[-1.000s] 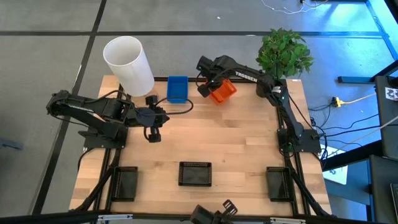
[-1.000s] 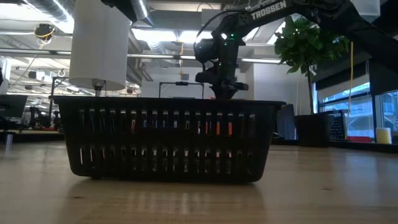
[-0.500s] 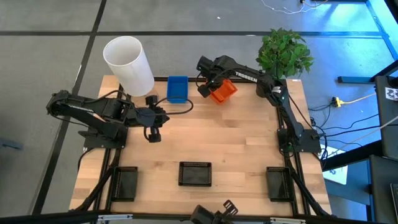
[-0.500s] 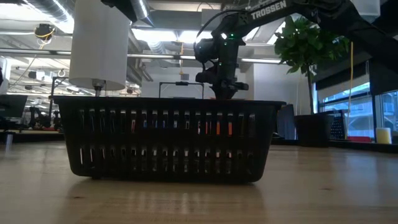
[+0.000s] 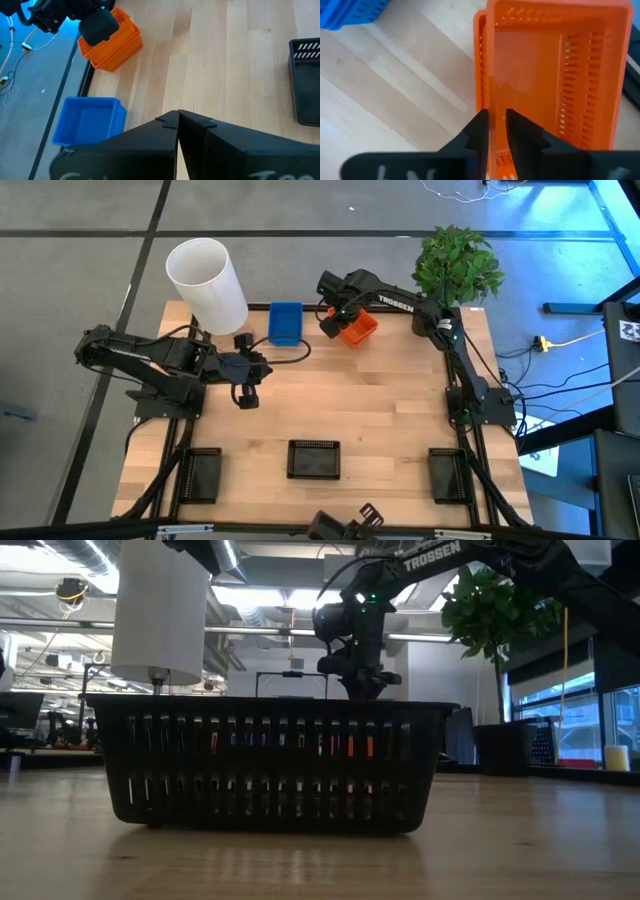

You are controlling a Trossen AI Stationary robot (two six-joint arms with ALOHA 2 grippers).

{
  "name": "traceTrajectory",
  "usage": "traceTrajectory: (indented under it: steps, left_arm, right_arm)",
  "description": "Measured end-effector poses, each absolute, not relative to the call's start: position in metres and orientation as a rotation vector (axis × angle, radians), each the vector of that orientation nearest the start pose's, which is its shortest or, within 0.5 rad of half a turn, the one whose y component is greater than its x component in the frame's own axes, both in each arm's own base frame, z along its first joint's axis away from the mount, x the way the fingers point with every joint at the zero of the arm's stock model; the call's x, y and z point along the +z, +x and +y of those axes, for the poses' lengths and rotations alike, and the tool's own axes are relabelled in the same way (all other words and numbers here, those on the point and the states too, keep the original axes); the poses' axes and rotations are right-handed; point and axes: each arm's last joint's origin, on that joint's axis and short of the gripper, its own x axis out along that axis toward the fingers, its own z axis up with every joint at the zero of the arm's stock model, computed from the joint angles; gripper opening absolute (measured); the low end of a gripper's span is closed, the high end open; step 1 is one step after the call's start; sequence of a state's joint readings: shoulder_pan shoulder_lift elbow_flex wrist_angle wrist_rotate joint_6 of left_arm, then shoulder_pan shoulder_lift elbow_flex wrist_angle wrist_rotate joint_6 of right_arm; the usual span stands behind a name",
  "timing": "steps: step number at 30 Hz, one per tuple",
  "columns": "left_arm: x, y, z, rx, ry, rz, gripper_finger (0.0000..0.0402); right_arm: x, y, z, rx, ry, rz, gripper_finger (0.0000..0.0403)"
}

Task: Stack baskets by color
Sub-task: Stack the orange basket on top of the orange basket on the table, then adjust the orange baskets on the table

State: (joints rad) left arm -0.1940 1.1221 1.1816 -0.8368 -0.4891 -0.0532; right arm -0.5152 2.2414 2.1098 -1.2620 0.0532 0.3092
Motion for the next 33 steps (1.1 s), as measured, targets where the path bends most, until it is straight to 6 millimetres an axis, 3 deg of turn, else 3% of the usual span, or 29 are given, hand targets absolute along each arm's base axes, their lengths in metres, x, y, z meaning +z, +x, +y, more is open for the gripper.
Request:
traceTrajectory:
  steps: [3, 7, 11, 14, 20, 28, 33]
  left_arm:
    - [0.35, 0.212, -0.028, 0.299, 0.211, 0.726, 0.0]
    - [0.35, 0.212, -0.028, 0.298, 0.211, 0.727, 0.0001]
    - [0.35, 0.212, -0.028, 0.298, 0.211, 0.727, 0.0001]
    - [0.35, 0.212, -0.028, 0.298, 0.211, 0.727, 0.0001]
    - [0.35, 0.212, -0.028, 0.304, 0.187, 0.724, 0.0]
    - [0.35, 0.212, -0.028, 0.313, 0.163, 0.72, 0.0]
    - [0.35, 0.212, -0.028, 0.324, 0.14, 0.715, 0.0]
  right_arm:
    - [0.25, 0.39, -0.223, -0.664, 0.598, 1.318, 0.0068]
    - [0.274, 0.388, -0.221, -0.659, 0.59, 1.295, 0.0068]
    - [0.301, 0.383, -0.219, -0.638, 0.534, 1.278, 0.0068]
    - [0.311, 0.375, -0.218, -0.67, 0.466, 1.295, 0.006]
    - [0.3, 0.356, -0.234, -0.727, 0.398, 1.427, 0.0006]
    - [0.264, 0.325, -0.274, -0.774, 0.46, 1.538, 0.0002]
    - [0.236, 0.313, -0.282, -0.737, 0.496, 1.62, 0.0001]
